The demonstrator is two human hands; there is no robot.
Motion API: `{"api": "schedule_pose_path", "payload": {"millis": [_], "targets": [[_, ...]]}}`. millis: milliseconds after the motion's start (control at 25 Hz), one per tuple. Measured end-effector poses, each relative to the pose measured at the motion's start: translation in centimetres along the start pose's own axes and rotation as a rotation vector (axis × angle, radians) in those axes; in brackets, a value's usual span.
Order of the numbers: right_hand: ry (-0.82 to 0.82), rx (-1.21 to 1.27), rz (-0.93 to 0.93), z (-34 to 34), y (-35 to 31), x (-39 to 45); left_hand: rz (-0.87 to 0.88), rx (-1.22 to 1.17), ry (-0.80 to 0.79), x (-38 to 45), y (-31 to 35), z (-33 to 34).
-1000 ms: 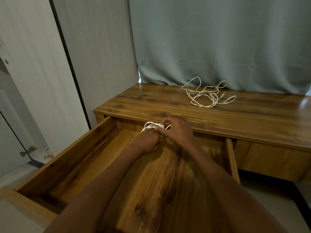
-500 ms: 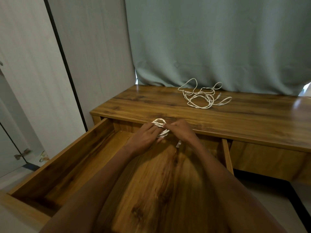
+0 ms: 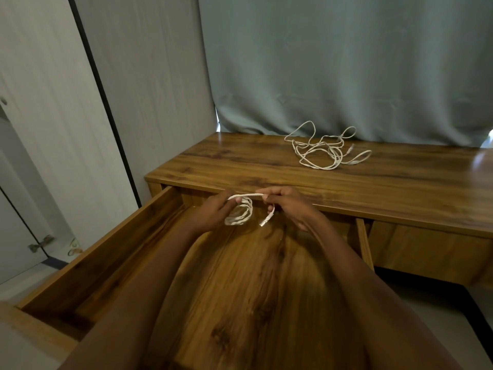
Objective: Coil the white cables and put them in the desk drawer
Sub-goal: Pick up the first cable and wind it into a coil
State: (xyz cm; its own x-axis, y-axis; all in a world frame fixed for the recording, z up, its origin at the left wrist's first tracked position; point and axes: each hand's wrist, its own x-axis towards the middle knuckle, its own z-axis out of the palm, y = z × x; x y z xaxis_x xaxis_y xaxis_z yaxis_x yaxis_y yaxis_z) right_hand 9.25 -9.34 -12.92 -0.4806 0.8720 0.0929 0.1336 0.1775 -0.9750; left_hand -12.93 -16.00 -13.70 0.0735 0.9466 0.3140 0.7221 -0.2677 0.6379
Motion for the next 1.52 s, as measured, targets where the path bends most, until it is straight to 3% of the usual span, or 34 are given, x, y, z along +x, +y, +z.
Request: {"api": "schedule_pose_path", "payload": {"millis": [160,320,400,480,560,800,960,1080,1240,1400,1520], "targets": [[0.283,-0.788,-0.406,0.3,1.0,0.4,-0.16,-0.506,-0.085,-0.1,0.9,-0.1],[0.511,-0.967,-0.557,0.8,1.5,0.2,-0.225,-1.025,-0.091,-0.1,3.3,0.5],[0.482,-0.699,-0.529,1.8,2.2,0.5,-0.232,-1.134,-0.067,0.0,3.7,1.0],[0.353,-0.241,-0.399,2.6,2.2,1.0,-0.233,-1.135,-0.032,0.1,3.6,1.2],[0.242,0.064,-0.245,2.9,1.7,1.0,-0.225,-1.085,-0.01,0.1,3.4,1.3],[0.11,0.448,0.013,3.8,1.8,1.4,-0.131,-0.919,0.04,-0.1,4.1,2.6],[0.133,0.37,0.047,3.7,1.9,0.9,-0.136,-0.767,0.117,-0.1,2.9,2.5],[0.111,0.331,0.075,3.0,1.9,0.6,-0.154,-0.723,0.081,-0.1,2.0,2.8],[0.096,0.325,0.073,2.3,1.5,0.8,-0.183,-0.8,0.034,0.0,2.1,2.7],[0.06,0.502,0.083,2.5,1.0,1.0,-0.225,-1.005,0.036,0.0,2.9,2.8],[0.047,0.467,0.086,2.7,0.8,0.8,-0.245,-0.908,0.114,-0.2,3.3,3.2]]}}
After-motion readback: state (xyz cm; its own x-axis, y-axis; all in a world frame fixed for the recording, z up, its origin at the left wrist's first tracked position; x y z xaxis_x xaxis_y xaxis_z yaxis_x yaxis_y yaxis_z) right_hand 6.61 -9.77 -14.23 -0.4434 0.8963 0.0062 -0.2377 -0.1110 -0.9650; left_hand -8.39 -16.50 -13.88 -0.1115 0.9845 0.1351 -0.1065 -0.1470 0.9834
